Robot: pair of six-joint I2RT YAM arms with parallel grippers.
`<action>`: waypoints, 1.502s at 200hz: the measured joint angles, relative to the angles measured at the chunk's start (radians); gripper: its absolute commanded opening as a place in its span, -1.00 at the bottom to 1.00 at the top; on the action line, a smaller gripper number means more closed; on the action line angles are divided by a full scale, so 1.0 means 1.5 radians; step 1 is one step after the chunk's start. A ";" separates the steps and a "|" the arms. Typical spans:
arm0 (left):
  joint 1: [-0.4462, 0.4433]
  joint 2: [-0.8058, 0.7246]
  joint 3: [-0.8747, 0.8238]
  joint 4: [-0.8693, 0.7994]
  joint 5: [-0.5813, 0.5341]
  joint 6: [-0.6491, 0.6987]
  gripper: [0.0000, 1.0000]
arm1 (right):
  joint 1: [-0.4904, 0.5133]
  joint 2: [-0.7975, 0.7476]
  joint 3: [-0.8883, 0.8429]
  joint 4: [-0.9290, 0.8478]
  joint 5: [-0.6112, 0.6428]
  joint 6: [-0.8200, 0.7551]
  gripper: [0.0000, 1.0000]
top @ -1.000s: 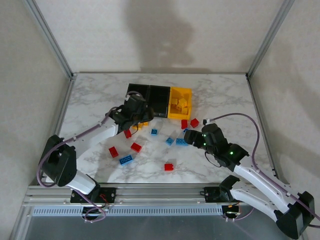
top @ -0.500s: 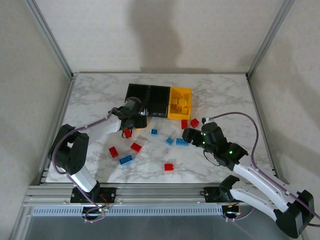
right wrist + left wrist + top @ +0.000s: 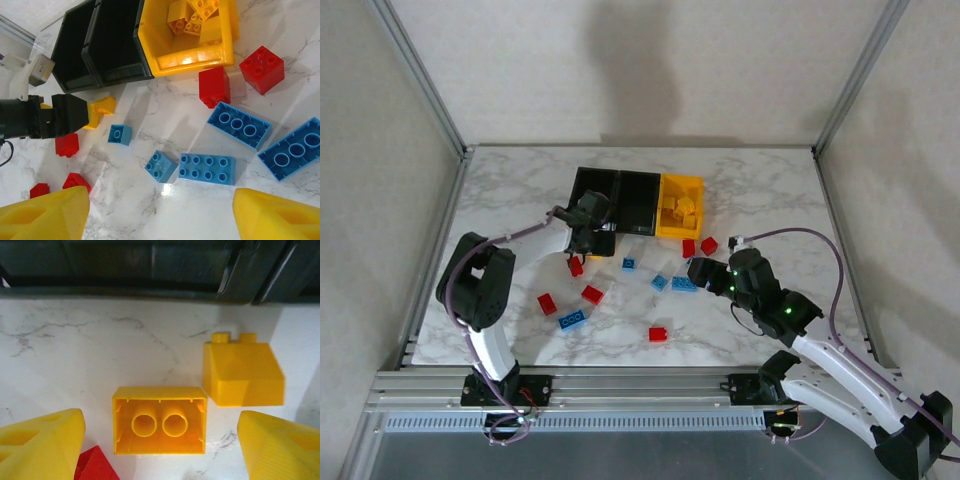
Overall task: Sort the legos into containers by color
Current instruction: Pick up the lego from the center of the table, then place the lego in the container.
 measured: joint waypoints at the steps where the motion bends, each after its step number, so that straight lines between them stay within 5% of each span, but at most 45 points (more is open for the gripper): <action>1: 0.000 0.001 0.000 0.000 0.000 0.000 0.57 | 0.000 0.000 0.000 0.000 0.000 0.000 0.51; 131: 0.000 0.032 0.003 -0.010 0.001 0.018 -0.19 | 0.000 -0.010 -0.006 -0.008 0.013 0.000 0.51; 219: -0.018 -0.067 0.003 -0.032 0.002 0.002 -0.24 | 0.000 -0.004 -0.006 -0.008 0.013 0.000 0.51; 300: -0.177 -0.036 0.200 -0.019 0.002 -0.093 -0.25 | 0.000 -0.008 -0.012 -0.007 0.013 0.003 0.52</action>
